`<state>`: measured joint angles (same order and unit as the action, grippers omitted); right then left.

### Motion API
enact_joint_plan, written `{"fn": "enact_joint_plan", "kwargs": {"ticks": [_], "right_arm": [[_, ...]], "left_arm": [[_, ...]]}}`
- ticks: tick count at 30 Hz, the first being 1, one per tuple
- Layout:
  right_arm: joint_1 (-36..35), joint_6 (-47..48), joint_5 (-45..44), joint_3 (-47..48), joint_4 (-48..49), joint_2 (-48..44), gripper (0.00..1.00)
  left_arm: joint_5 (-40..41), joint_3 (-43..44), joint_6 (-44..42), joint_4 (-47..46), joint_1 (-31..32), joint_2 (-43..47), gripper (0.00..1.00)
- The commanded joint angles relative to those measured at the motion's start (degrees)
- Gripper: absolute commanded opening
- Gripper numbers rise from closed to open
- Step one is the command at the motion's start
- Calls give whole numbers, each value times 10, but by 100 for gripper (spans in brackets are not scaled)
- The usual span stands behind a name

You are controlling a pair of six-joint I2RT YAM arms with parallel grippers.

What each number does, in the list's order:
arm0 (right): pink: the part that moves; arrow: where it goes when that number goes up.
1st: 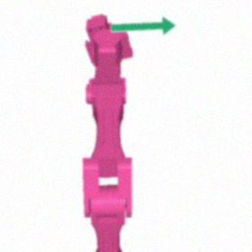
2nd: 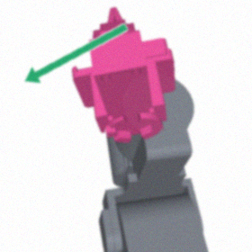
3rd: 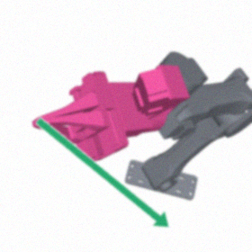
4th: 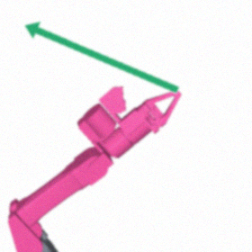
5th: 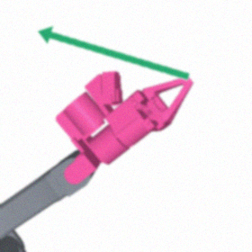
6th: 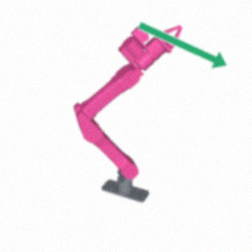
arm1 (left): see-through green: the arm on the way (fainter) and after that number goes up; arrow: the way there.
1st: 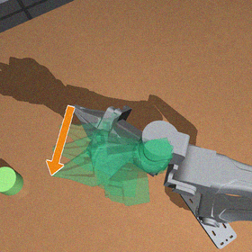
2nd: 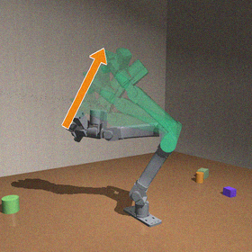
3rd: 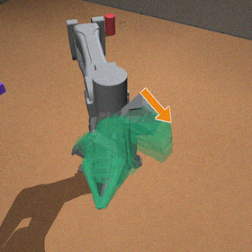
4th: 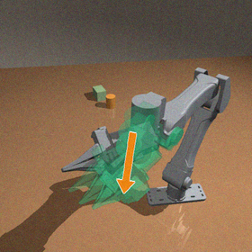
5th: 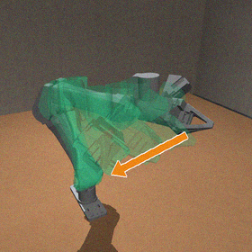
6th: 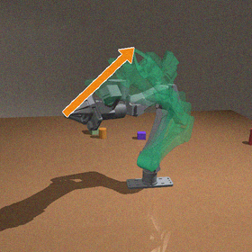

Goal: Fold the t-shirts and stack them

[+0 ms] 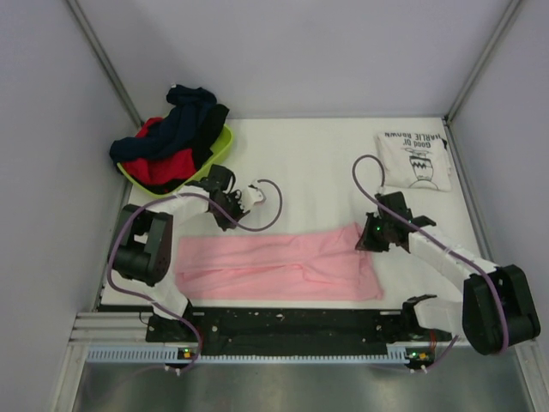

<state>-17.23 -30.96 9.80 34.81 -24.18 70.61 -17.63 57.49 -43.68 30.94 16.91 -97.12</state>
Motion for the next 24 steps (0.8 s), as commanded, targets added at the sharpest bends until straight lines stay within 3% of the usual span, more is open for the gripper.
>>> {"fn": "enact_joint_plan", "kwargs": {"ticks": [1,10,12,15,18,21,23,24], "right_arm": [[-4,-33,2,-22,-72,-41,0],[40,-46,14,-45,-106,-37,1],[39,-36,10,-27,-102,-28,25],[40,-17,1,23,-125,-36,37],[32,-2,-61,75,-170,-73,36],[-24,0,-139,122,-202,-105,34],[-72,-11,-168,143,-199,-104,28],[-93,-14,-172,148,-185,-96,20]], "left_arm": [[30,-14,12,-24,-2,-18,0],[34,-19,0,-10,-1,-15,0],[34,-16,-1,-7,-1,-17,0],[43,2,6,9,-1,-12,0],[71,21,17,22,-4,10,1],[104,31,28,26,-9,46,5],[126,37,39,34,-17,65,6],[137,40,46,43,-22,73,6]]}}
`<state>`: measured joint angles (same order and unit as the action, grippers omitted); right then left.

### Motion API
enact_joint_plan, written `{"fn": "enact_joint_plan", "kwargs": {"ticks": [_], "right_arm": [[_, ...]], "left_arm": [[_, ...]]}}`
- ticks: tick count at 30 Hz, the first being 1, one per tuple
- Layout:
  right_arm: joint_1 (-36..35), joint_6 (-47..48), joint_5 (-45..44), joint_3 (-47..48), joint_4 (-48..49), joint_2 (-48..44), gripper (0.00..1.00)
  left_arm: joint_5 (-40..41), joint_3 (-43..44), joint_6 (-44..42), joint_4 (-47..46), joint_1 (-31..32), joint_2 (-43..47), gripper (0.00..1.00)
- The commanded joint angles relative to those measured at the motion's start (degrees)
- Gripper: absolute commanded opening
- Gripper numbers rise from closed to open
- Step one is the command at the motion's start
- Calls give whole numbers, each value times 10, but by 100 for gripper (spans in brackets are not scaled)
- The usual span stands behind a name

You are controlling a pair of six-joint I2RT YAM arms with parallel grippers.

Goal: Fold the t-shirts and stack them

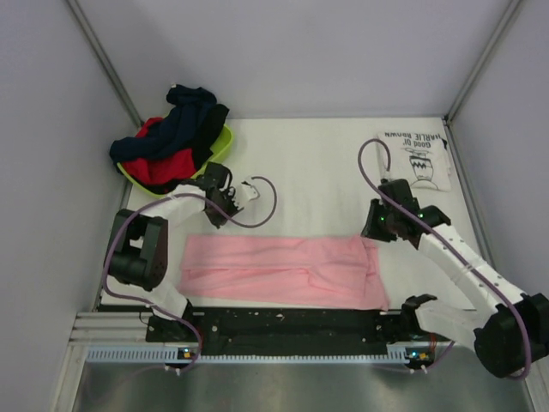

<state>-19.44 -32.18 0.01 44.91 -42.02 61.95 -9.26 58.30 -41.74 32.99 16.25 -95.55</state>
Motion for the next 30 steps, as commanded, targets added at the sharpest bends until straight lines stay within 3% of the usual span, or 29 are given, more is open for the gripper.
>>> {"fn": "enact_joint_plan", "kwargs": {"ticks": [1,3,8,13,18,25,30], "right_arm": [[-81,0,-60,43,21,3,11],[-82,3,-9,29,81,39,0],[-39,-14,-7,25,115,156,0],[14,-3,-21,-7,148,178,0],[40,19,-6,5,172,257,0],[52,59,23,209,170,452,0],[49,66,90,435,135,606,0]], "left_arm": [[60,36,30,33,-21,64,6],[62,37,37,59,-35,70,6],[73,-9,32,94,-73,77,5],[87,-69,31,64,-101,80,5],[116,-80,48,37,-119,37,4],[122,-72,50,56,-149,56,8],[64,-34,63,120,-185,92,37]]}}
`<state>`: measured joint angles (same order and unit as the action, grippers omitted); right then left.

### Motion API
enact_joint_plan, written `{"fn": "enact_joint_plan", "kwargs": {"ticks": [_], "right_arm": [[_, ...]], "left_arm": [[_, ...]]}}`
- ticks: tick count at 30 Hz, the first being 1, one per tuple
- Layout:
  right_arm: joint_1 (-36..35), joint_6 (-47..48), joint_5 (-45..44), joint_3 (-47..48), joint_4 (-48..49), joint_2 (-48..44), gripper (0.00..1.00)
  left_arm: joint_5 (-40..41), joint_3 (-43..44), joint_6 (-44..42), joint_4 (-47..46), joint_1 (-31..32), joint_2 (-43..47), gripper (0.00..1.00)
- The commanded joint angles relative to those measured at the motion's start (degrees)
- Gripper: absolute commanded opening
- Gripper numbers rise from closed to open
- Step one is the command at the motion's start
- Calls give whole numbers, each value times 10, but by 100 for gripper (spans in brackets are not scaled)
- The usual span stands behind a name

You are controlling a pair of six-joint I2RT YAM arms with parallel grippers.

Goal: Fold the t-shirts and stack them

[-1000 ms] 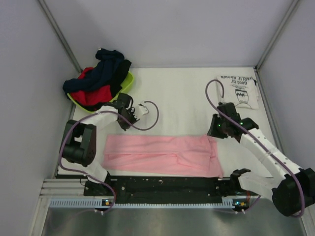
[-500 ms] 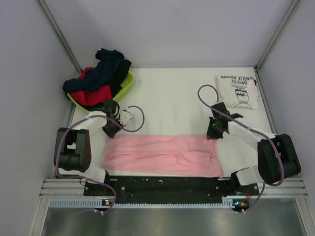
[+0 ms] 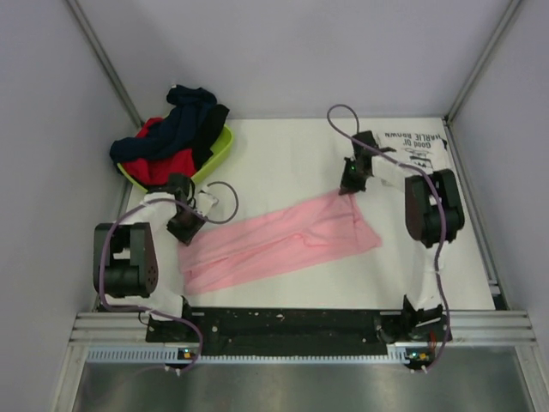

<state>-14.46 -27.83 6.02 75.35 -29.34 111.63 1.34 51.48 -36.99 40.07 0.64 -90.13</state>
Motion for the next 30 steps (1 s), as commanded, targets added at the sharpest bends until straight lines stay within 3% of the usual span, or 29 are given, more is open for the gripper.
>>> {"fn": "enact_joint_plan", "kwargs": {"ticks": [1,3,5,9,14,18,20,22,24,27,30], "right_arm": [[0,26,31,174,-6,136,0],[0,38,32,260,-30,170,0],[0,58,38,325,-41,182,0],[0,114,41,369,-68,138,26],[1,143,-38,212,-67,-27,51],[15,119,-58,57,-67,-115,57],[28,100,-81,-7,-64,-142,59],[46,85,-79,-57,-51,-157,59],[57,81,-62,-89,-31,-160,59],[58,85,-45,-110,-5,-145,59],[65,81,-10,-111,15,-108,57]], "left_arm": [[-50,38,17,57,-33,47,44],[-60,39,17,62,-38,64,54],[-62,35,17,55,-37,64,56],[-56,37,18,40,-38,30,57],[-53,60,13,22,-39,-14,58],[-53,66,4,9,-38,-45,57],[-54,64,3,10,-38,-56,51],[-67,55,-4,12,-38,-57,33],[-91,43,-12,19,-37,-48,23],[-104,24,-18,24,-37,-39,12],[-96,6,-16,30,-37,-42,9]]}}
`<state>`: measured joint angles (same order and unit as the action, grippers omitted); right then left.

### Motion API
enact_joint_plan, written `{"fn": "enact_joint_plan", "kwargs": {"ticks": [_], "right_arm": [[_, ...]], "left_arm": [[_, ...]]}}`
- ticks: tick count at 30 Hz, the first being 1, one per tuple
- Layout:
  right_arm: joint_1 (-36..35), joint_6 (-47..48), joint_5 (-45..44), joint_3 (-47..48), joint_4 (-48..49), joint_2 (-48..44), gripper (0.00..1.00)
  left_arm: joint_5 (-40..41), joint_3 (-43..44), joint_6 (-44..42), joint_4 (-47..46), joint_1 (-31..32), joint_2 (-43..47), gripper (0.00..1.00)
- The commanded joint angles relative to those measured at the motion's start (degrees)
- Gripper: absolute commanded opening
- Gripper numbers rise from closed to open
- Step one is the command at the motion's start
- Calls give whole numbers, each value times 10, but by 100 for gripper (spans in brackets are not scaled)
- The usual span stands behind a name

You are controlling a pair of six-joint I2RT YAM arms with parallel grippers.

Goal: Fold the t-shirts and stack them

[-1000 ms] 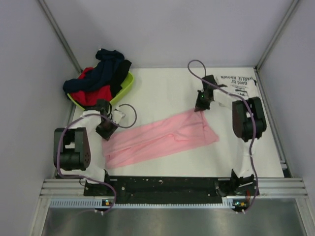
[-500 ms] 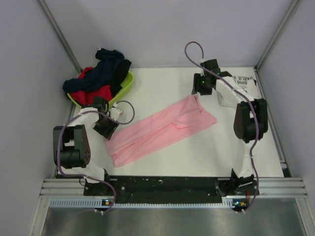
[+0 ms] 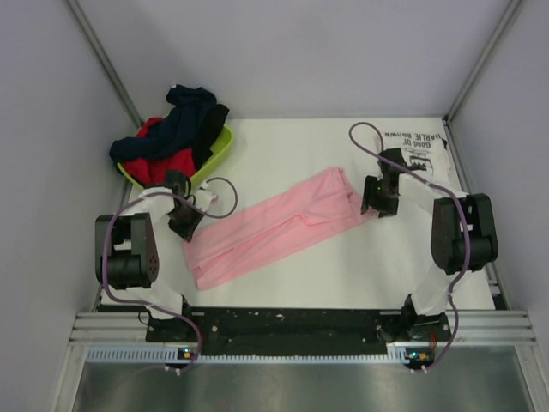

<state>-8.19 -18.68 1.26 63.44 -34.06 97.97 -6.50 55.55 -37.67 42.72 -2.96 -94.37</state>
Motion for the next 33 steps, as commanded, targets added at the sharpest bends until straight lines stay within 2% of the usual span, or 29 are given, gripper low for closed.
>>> {"fn": "enact_joint_plan", "kwargs": {"ticks": [1,4,6,8,9,12,13,14,17,19,21,24,27,30,33], "right_arm": [[5,-14,48,9,68,44,53],[6,-12,74,37,70,95,19],[6,-2,80,85,69,125,0],[8,11,80,162,71,165,0],[9,16,77,205,71,189,0],[10,29,98,383,50,309,0],[11,32,109,456,36,354,0],[11,36,123,520,16,394,5],[15,33,146,733,-49,502,34],[17,36,154,766,-51,511,47],[17,62,161,749,-47,473,54],[17,107,147,672,-34,383,61],[16,136,140,576,-10,253,67],[5,157,169,428,54,116,71],[-51,264,240,236,144,-29,71]], "left_arm": [[-21,-47,-11,5,-1,5,9],[-44,-74,-22,14,1,32,10],[-62,-84,-32,30,5,58,11],[-74,-96,-35,42,27,80,18],[-71,-103,-38,46,52,88,25],[-62,-125,-29,43,170,110,46],[-66,-126,-22,45,202,116,50],[-77,-121,-12,48,234,121,53],[-116,-99,-5,79,291,140,55],[-138,-84,-9,109,301,166,56],[-141,-72,-18,129,302,198,56],[-117,-49,-35,143,302,246,56],[-84,-18,-44,138,302,239,56],[-107,-19,-99,120,301,231,58],[-134,-49,-178,90,302,221,59]]}}
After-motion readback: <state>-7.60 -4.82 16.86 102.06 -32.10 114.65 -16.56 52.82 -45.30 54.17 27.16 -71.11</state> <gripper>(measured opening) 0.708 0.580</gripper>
